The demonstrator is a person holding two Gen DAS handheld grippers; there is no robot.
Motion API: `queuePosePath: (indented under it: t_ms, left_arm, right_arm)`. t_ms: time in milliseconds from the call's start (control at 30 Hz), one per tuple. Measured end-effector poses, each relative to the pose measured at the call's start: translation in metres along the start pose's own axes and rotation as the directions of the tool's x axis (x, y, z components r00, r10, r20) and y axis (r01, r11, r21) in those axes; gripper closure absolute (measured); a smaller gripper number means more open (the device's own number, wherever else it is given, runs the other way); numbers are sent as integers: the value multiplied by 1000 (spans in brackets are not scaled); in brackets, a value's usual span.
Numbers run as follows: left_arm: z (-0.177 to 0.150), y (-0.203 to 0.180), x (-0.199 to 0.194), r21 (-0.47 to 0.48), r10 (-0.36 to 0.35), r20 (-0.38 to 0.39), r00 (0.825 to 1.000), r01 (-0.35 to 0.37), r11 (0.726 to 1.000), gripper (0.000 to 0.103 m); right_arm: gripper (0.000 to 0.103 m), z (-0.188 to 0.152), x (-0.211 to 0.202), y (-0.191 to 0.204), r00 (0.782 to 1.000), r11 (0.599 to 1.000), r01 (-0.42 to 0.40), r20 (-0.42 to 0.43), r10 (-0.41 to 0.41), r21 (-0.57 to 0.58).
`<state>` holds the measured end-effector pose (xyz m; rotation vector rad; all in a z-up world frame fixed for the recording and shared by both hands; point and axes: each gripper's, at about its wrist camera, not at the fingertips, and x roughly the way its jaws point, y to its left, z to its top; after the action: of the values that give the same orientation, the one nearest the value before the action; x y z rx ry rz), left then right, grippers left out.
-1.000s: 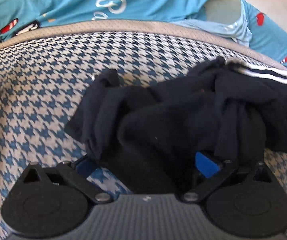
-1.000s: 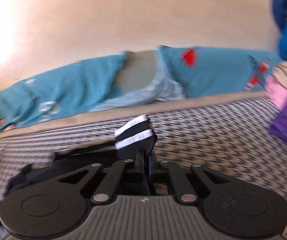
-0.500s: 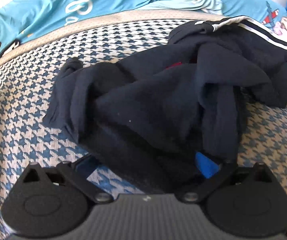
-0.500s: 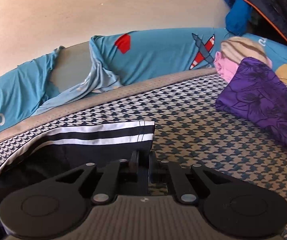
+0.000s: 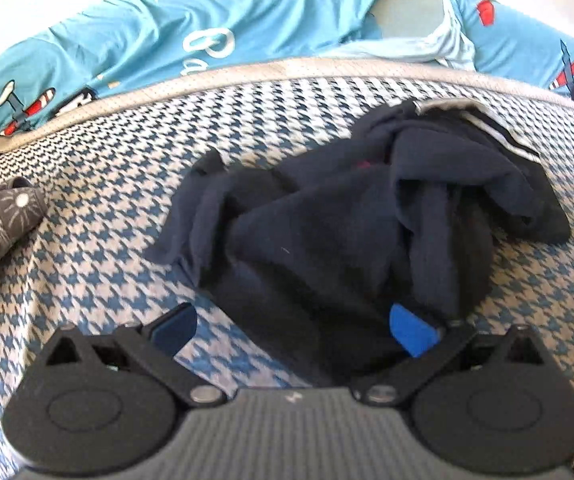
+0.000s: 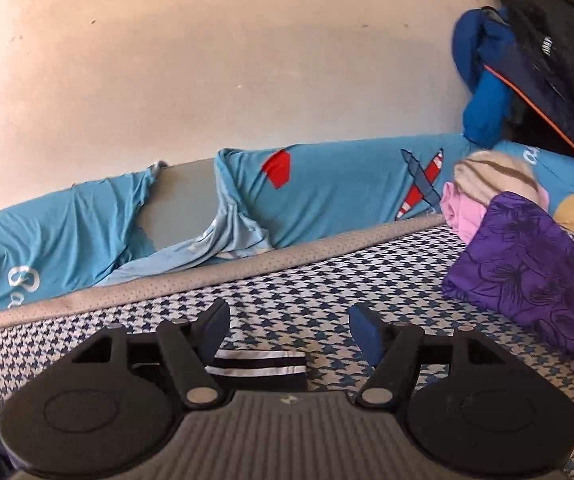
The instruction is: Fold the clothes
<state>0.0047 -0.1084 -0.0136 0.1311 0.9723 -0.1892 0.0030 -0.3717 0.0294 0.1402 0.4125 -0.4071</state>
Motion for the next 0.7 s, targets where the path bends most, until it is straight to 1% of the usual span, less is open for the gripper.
queuePosePath:
  t_ms: [67,133,200,267,333,400,533,700]
  left_arm:
    - [-3,-6,-2,16,-4,-15,1000,4,1000,0]
    - [-7,-9,-1,27,-15,-34,999,16,1000,0]
    - [-8,-10,1,12,-53,-60,997,54,998,0]
    - [-10,-10,2,-10,-95,-81,992,94,995,0]
    - [-12,-7,2,-37,-134,-91,987,131,991,0]
    - [-12,-2,1,-63,-151,-89,984,146,987,0]
    - [-12,8,-1,-106,-163,-77,984,154,982,0]
    - [-13,16,-3,-121,-118,-65,991,110,987,0]
  right_arm:
    - [38,0,1,6,1000,1000,-29,-8,29,-11]
    - [38,0,0,12,997,997,-77,-7,76,-23]
    - [37,0,0,17,991,990,-134,-14,134,-36]
    - [37,-2,2,24,979,978,-202,-41,200,-45]
    - [37,-4,5,32,962,963,-267,-80,262,-50]
    - [37,-5,9,42,943,945,-319,-128,308,-70]
    - [37,-17,13,63,923,921,-364,-187,337,-140]
    - [37,-37,17,83,910,904,-383,-247,334,-188]
